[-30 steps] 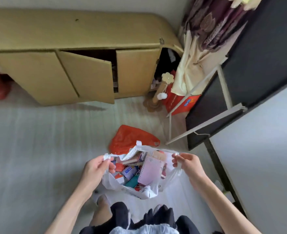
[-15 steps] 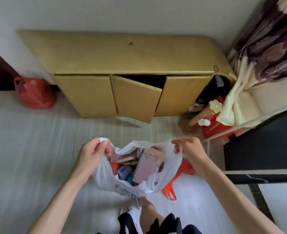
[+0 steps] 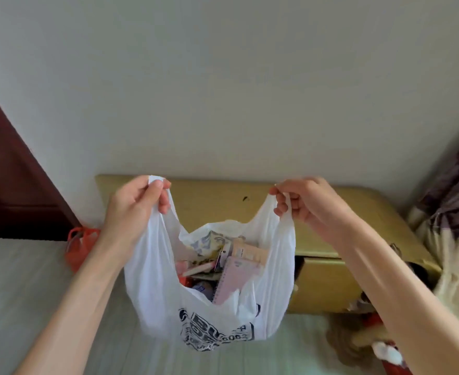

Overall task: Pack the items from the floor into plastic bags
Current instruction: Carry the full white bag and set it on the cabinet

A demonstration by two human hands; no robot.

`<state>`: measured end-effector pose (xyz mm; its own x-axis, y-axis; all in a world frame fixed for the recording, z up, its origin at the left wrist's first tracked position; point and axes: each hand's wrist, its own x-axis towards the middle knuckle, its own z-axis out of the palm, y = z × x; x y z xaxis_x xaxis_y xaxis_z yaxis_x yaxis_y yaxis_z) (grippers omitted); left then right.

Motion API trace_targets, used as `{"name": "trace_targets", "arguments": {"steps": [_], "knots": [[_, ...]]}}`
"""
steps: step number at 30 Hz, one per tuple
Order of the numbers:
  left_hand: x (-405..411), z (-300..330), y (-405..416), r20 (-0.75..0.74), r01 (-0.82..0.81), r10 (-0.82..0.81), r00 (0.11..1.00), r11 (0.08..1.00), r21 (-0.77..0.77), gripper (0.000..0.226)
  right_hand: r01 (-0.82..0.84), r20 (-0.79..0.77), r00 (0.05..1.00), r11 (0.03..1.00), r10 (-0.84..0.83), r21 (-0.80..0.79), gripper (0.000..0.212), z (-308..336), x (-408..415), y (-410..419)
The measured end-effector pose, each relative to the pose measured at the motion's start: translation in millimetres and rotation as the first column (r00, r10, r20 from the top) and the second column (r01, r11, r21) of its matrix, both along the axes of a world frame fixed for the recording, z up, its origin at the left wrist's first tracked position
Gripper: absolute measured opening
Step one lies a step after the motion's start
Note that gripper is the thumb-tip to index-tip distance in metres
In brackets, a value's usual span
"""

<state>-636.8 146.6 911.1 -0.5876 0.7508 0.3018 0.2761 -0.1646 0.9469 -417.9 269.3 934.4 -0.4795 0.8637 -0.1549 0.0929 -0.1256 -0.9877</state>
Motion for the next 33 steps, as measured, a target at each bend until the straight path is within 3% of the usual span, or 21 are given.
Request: {"name": "trace_targets", "arguments": {"steps": [7,18,27,33], "knots": [[-91,43,133,0.007,-0.022,0.021,1.000,0.994,0.109,0.027,0.086,-0.143,0.986,0.996,-0.084,0.011,0.018,55,-98,122],[-220,46,332,-0.080,0.118,-0.118,0.990,0.993,-0.011,0.032,0.318,-0.083,0.943,0.947,-0.321,-0.050,0.022,45,-206,302],[-279,24,406,-0.014,0.061,-0.062,0.998,0.993,-0.103,0.027,0.348,0.017,0.937,0.937,-0.348,-0.012,0.023,22,-257,378],[-292,14,427,0.039,0.013,-0.009,0.999,0.995,-0.096,0.028,0.276,0.019,0.960,0.958,-0.279,0.074,0.022,5,-257,400]]}}
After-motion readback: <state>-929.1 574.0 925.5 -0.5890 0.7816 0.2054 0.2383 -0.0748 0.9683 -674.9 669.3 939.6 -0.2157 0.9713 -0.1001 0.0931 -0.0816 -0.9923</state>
